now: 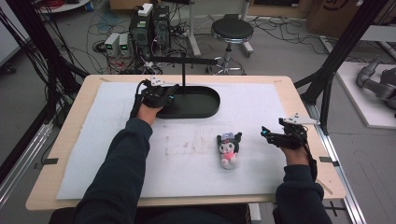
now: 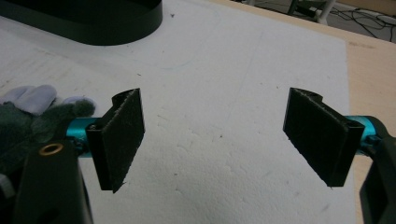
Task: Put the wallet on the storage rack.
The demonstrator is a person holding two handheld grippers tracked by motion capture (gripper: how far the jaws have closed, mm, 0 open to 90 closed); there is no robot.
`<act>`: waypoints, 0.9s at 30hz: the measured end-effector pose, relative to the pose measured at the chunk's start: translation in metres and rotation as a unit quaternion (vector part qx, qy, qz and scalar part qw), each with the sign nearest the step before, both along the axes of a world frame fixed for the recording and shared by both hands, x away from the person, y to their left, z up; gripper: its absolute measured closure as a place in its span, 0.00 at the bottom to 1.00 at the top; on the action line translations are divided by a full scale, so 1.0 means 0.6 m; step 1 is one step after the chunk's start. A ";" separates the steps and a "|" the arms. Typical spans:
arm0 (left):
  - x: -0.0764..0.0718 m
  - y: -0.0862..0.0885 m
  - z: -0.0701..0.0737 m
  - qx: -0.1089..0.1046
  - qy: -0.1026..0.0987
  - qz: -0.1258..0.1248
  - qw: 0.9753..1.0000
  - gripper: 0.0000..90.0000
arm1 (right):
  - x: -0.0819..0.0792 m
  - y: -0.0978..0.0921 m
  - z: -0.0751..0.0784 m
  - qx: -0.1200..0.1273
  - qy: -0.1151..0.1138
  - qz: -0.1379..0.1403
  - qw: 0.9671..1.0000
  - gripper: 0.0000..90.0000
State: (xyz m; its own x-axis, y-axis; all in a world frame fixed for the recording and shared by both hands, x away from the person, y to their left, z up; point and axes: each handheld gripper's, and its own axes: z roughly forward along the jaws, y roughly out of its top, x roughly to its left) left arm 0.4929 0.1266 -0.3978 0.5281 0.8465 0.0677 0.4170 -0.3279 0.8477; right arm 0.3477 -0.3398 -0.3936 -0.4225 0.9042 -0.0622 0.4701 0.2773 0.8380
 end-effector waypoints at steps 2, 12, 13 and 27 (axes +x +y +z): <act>-0.001 -0.001 -0.001 0.000 0.002 -0.003 1.000 0.53 | 0.000 0.000 0.000 0.000 -0.001 0.000 1.000 0.23; 0.009 -0.012 -0.027 -0.002 0.031 0.014 0.999 0.48 | 0.000 0.001 0.000 0.000 -0.002 0.002 1.000 0.23; 0.008 -0.013 -0.028 -0.003 0.032 0.015 0.999 0.48 | 0.000 0.000 0.000 0.001 -0.001 0.000 1.000 0.23; -0.054 0.036 0.020 -0.100 0.004 -0.006 0.995 0.29 | 0.000 0.010 0.000 0.004 -0.003 0.023 1.000 0.23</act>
